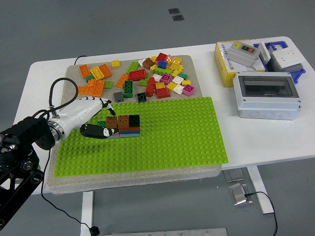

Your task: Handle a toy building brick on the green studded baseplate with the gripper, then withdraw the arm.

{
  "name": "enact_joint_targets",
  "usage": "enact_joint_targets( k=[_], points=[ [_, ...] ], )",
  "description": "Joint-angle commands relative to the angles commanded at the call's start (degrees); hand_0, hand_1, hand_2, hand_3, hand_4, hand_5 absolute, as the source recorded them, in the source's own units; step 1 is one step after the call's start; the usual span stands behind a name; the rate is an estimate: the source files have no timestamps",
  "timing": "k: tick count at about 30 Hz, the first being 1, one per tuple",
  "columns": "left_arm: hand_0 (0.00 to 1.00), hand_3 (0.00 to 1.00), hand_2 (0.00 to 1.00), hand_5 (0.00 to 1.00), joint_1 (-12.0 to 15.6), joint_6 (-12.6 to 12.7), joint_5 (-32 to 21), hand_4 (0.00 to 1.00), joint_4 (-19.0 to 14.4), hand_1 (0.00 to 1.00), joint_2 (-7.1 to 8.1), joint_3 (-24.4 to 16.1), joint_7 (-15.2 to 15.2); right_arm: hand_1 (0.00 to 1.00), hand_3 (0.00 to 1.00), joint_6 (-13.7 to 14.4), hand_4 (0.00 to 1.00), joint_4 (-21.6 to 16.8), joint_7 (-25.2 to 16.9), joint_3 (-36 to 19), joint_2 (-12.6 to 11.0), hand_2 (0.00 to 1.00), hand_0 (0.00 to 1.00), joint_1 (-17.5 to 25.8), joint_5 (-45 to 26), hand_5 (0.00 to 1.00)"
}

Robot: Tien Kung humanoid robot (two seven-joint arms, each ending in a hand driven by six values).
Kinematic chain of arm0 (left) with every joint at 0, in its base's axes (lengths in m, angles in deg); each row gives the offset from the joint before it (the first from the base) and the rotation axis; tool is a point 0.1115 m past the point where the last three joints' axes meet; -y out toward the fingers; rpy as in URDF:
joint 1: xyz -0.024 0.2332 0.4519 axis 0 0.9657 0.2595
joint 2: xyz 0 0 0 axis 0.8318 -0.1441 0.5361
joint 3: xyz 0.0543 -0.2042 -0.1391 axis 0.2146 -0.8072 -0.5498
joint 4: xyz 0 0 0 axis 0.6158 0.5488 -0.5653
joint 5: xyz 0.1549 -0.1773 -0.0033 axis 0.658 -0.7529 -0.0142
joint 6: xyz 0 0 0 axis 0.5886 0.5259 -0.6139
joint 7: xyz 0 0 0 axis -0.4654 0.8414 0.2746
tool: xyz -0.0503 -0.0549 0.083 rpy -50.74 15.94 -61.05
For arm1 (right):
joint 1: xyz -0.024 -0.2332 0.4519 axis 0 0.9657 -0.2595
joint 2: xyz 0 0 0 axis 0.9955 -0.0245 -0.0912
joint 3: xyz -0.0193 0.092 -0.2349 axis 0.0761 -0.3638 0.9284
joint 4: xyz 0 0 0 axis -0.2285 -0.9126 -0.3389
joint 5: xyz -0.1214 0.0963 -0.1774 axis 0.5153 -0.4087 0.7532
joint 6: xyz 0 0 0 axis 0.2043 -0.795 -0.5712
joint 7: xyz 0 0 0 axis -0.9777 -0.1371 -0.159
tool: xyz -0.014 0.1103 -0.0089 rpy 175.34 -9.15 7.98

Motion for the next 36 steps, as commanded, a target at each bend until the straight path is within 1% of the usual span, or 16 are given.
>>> enact_joint_targets(
  k=[4,5,6,10,11,15,16,17,21,22,23,25,28,29,34,36],
  points=[
    [0.998,0.691,0.908,0.465,1.39,0.85,-1.95,0.751,-0.12,0.942,0.72,-3.76,1.98,0.482,0.832,0.14,0.688,0.0,0.12,-0.37,0.19,0.67,0.606,0.08,0.51,0.998],
    [0.988,0.685,0.859,0.455,2.0,1.3,-2.76,0.71,0.44,0.892,0.76,-5.12,2.76,0.481,0.831,0.19,0.687,0.0,0.09,-0.28,0.23,0.681,0.606,0.09,0.5,0.998],
    [0.988,0.685,0.859,0.455,2.53,1.73,-3.57,0.71,1.02,0.892,0.76,-6.3,3.51,0.481,0.831,0.24,0.687,0.0,0.07,-0.16,0.25,0.681,0.606,0.1,0.46,0.998],
    [0.988,0.685,0.859,0.455,5.02,5.43,-8.8,0.71,5.8,0.892,-0.42,-13.75,8.27,0.481,0.831,0.4,0.687,0.0,-0.15,0.36,0.32,0.681,0.606,0.26,-0.12,0.998],
    [0.892,0.649,0.762,0.381,5.68,7.05,-10.95,0.587,7.76,0.793,-1.21,-16.36,10.23,0.484,0.827,0.45,0.687,0.0,-0.29,0.59,0.34,0.684,0.606,0.34,-0.5,0.998],
    [0.892,0.649,0.762,0.381,7.32,12.0,-17.96,0.587,13.63,0.793,-3.87,-23.93,16.67,0.484,0.827,0.68,0.687,0.0,-0.68,1.08,0.43,0.684,0.606,0.52,-1.28,0.998],
    [0.792,0.656,0.703,0.368,7.67,13.07,-19.77,0.586,14.91,0.723,-4.66,-25.49,18.17,0.487,0.821,0.76,0.685,0.0,-0.77,1.18,0.48,0.677,0.602,0.54,-1.39,0.998],
    [0.792,0.656,0.703,0.368,8.14,14.56,-22.29,0.586,16.72,0.723,-5.89,-27.59,20.23,0.487,0.821,0.85,0.685,0.0,-0.9,1.32,0.55,0.677,0.602,0.55,-1.5,0.998],
    [0.792,0.656,0.703,0.368,9.36,16.83,-30.48,0.586,21.51,0.723,-9.82,-33.35,26.07,0.487,0.821,1.09,0.685,0.0,-1.19,1.59,0.8,0.677,0.602,0.52,-1.58,0.998],
    [0.744,0.686,0.669,0.38,9.64,17.14,-32.54,0.601,22.47,0.691,-11.01,-34.7,27.5,0.487,0.818,1.15,0.685,0.0,-1.25,1.69,0.89,0.676,0.606,0.52,-1.65,0.998],
    [0.744,0.686,0.669,0.38,9.99,17.33,-34.95,0.601,23.1,0.691,-12.16,-36.02,28.93,0.487,0.818,1.2,0.685,0.0,-1.3,1.8,0.99,0.676,0.606,0.52,-1.76,0.998],
    [0.744,0.686,0.669,0.38,10.42,17.54,-38.92,0.601,23.83,0.691,-13.78,-37.8,31.31,0.487,0.818,1.25,0.685,0.0,-1.39,1.93,1.12,0.676,0.606,0.52,-1.89,0.998],
    [0.744,0.686,0.669,0.38,10.75,17.5,-44.39,0.601,24.33,0.691,-14.79,-38.21,33.49,0.487,0.818,1.33,0.685,0.0,-1.41,1.75,1.24,0.676,0.606,0.47,-1.65,0.998],
    [0.716,0.698,0.606,0.389,10.8,17.46,-46.2,0.607,24.43,0.635,-14.95,-38.26,33.86,0.494,0.813,1.37,0.682,0.0,-1.4,1.66,1.27,0.678,0.601,0.46,-1.54,0.998],
    [0.716,0.698,0.606,0.389,10.97,17.01,-54.7,0.607,24.68,0.635,-15.26,-38.32,34.26,0.494,0.813,1.44,0.682,0.0,-1.1,1.08,1.46,0.678,0.601,0.52,-0.8,0.998],
    [0.705,0.705,0.581,0.415,11.06,16.81,-57.67,0.63,24.65,0.601,-15.25,-38.24,34.12,0.499,0.813,1.46,0.675,0.0,-0.96,0.68,1.53,0.694,0.601,0.51,-0.2,0.998]
  ],
)
